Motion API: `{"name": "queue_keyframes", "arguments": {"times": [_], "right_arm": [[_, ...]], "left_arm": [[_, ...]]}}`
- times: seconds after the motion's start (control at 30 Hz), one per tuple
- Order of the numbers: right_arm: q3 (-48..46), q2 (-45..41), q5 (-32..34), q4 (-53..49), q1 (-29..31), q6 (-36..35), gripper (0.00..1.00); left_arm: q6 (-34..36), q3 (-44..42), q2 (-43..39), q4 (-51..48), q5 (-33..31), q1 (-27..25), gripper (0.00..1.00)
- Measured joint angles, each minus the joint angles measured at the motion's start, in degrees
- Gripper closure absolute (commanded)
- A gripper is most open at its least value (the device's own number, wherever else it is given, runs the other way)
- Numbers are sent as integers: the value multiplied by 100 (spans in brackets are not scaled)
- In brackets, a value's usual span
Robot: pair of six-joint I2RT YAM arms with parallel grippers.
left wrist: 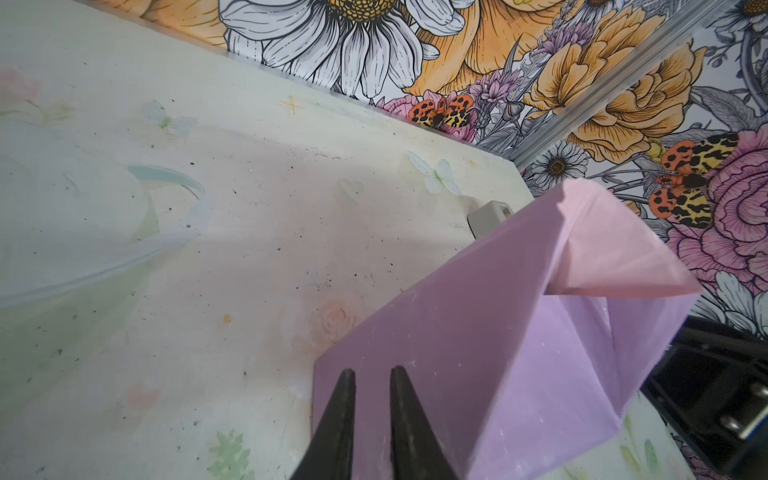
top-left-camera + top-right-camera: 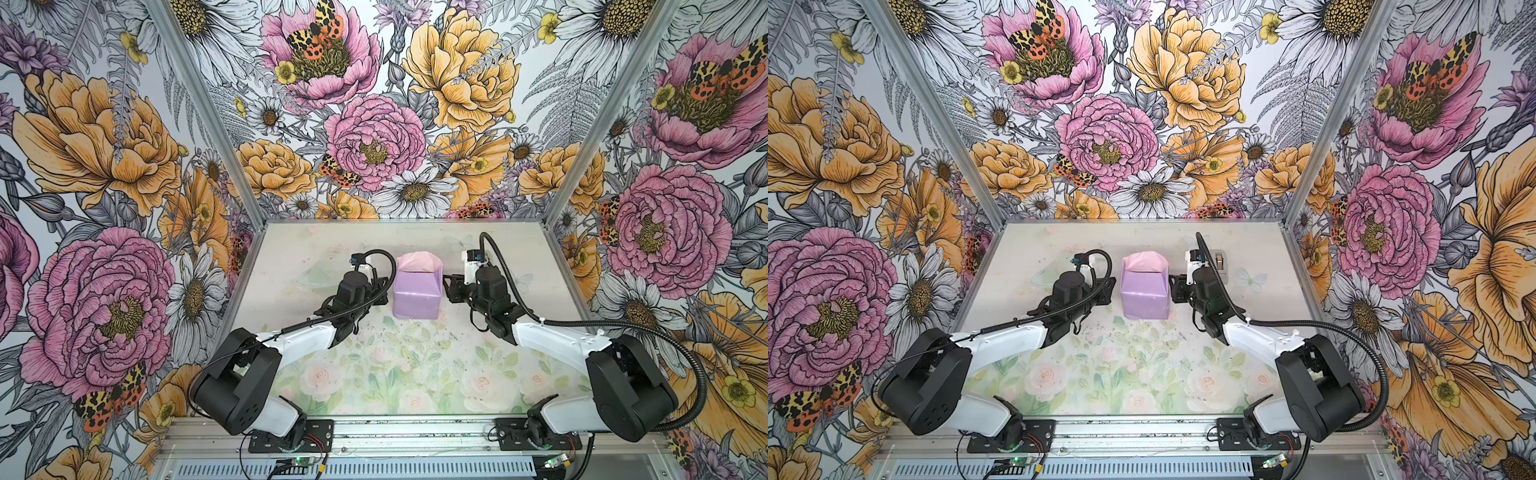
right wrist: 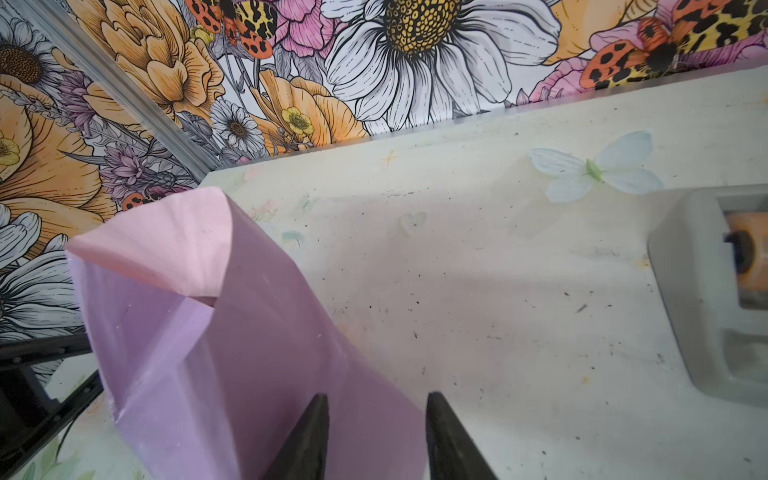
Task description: Wrap the gift box in paper
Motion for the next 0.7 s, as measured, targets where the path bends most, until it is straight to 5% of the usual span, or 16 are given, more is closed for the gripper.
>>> {"name": "queue_keyframes", "arguments": {"times": [0.7], "right_arm": [[11, 155, -302, 328, 146, -155, 58]], "left_arm": [[-52, 127, 212, 361, 203, 74, 85]]}}
